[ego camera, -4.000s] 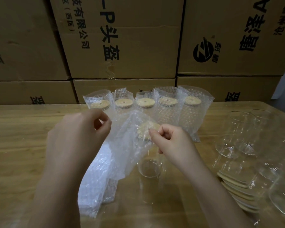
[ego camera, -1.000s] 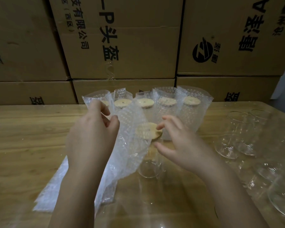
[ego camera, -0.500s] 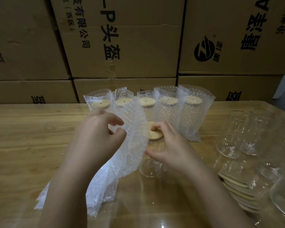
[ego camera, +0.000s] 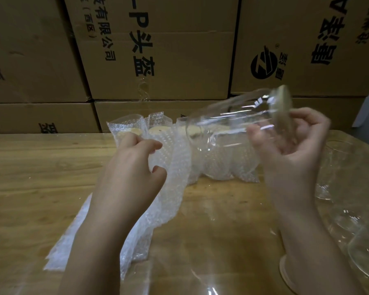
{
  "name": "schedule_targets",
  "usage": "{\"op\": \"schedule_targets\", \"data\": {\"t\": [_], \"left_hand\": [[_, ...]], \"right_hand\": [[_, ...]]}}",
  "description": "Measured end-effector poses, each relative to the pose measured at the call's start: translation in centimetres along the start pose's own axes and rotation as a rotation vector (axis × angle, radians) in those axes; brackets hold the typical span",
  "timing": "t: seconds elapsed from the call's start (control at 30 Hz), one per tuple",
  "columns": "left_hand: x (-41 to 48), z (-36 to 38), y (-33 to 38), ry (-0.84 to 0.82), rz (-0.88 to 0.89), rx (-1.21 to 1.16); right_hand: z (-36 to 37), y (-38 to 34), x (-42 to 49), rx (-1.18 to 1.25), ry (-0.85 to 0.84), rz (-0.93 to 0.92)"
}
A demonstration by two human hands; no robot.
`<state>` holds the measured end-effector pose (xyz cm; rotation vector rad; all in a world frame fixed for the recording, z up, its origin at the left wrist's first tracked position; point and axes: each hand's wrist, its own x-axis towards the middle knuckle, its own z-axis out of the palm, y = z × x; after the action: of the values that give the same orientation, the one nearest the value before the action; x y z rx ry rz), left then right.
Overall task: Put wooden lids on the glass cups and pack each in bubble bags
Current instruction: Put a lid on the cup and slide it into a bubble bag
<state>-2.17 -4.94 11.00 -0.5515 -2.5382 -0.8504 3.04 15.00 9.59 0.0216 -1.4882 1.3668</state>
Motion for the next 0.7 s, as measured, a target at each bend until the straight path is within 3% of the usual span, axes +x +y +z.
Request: {"op": "schedule_targets", "data": {"t": [0.1,0.2,0.37,0.7], "left_hand": [[0.1,0.4,0.2,0.009,0.012,-0.023],[0.2,0.8,0.4,0.001,0.009,-0.066],[0.4,1.2,0.2,0.027,0.008,-0.138],[0.7,1.0,-0.2,0.189,-0.031,-0.293]], "right_hand": [[-0.2,-1.6,0.4,0.29,0.032,0.053],[-0.2,-2.3,0.5,0.423,-0.049,0.181],[0.3,-2.2,0.1,0.269,-0.148,0.21],[0.8,-2.1,-0.7,0.013,-0.268,0.086]]}}
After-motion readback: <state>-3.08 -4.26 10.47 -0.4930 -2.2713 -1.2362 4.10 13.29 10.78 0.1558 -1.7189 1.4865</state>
